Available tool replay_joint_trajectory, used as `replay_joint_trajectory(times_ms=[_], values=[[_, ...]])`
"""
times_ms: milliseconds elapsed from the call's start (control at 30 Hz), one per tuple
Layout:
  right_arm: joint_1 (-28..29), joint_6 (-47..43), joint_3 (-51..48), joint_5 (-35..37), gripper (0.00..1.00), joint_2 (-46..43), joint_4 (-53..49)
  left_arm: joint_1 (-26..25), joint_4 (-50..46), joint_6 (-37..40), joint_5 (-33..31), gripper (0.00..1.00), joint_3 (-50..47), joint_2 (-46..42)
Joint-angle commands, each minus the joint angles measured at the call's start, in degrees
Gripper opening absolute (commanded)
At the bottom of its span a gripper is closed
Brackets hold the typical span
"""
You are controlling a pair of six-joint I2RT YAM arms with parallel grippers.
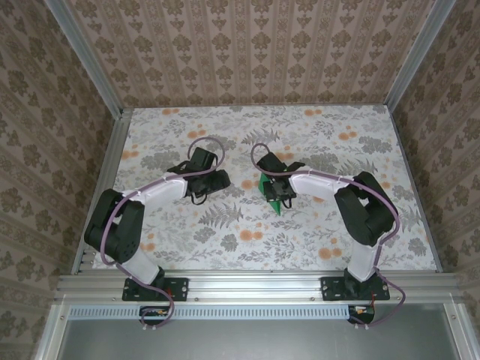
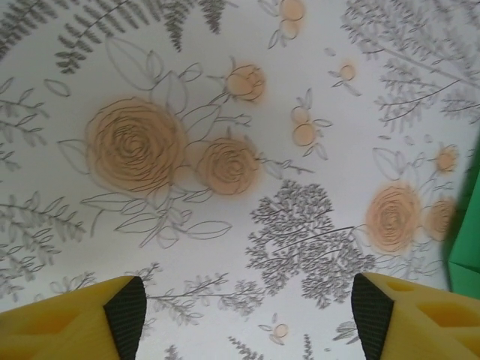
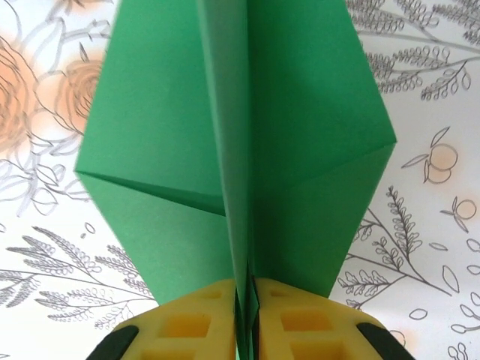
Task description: Fold a paper plane with a square sheet of paper (pick it up from the middle)
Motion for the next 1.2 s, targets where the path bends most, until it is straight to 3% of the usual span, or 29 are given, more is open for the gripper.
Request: replay_joint_trajectory(times_ms=[0, 300, 600, 1167], values=[[0.40, -0.72, 2.18, 1.63, 0.17, 1.45, -3.23, 0.74, -2.64, -0.55, -2.43, 0.79, -0.45, -2.32], [0.57, -0.66, 3.63, 1.36, 0.18, 3.94, -3.43, 1.30, -3.10, -0.25, -3.09, 0.91, -1.07, -3.11], [0.66, -0.68, 5.47, 2.53, 0.08, 3.09, -4.47, 2.61, -4.85, 0.90, -3.71, 1.00, -1.81, -5.27], [-0.83, -0.23, 25.57, 5.90, 0.07, 17.00, -9.41, 13.65, -7.86, 2.47, -2.89, 1.00, -11.87, -19.30]])
